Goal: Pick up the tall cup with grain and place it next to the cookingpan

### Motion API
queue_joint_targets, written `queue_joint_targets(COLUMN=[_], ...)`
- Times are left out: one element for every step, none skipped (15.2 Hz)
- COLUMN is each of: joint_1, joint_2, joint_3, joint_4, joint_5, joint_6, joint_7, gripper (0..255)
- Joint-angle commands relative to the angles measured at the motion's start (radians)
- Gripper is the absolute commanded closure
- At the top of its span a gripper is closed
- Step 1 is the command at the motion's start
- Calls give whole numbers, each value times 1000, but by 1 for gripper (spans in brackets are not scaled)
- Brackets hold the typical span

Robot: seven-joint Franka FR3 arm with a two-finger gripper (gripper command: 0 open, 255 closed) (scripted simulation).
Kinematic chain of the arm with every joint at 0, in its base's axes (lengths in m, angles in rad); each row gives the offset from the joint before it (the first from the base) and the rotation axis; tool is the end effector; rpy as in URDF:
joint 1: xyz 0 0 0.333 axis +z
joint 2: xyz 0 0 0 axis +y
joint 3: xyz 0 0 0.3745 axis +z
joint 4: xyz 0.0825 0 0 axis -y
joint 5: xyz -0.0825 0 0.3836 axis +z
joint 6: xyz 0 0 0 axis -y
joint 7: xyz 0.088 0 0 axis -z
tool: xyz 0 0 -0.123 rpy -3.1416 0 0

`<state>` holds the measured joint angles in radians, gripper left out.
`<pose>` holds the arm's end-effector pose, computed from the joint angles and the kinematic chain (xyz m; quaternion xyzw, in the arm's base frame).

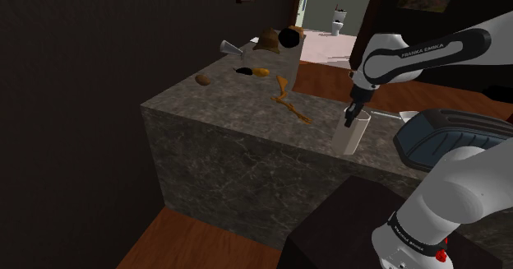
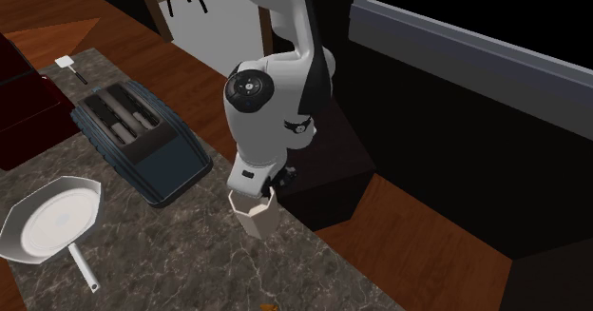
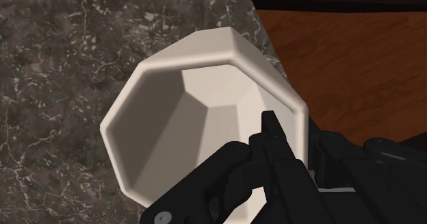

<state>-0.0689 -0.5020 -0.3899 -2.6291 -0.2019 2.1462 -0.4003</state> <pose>0.3137 -0.1707 0.4330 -0.9988 -0.0486 -0.0017 0.0075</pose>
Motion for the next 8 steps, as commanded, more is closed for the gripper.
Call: queue_joint_targets(joint_1=[0, 0, 0, 0, 0, 0, 1, 1], joint_2=[-14, -21, -27, -33, -39, -44, -50, -54], joint_3=[6, 9, 12, 15, 18, 20, 23, 26], joint_4=[15, 24, 34, 43, 53, 63, 73, 83], joint_5=[2, 3, 4, 5, 6, 7, 8, 9], joint_6=[-29, -45, -61, -76, -91, -107, -122, -137], joint_7=[2, 3, 3, 4, 4, 4, 5, 5], gripper=[255, 255, 255, 255, 255, 255, 255, 255])
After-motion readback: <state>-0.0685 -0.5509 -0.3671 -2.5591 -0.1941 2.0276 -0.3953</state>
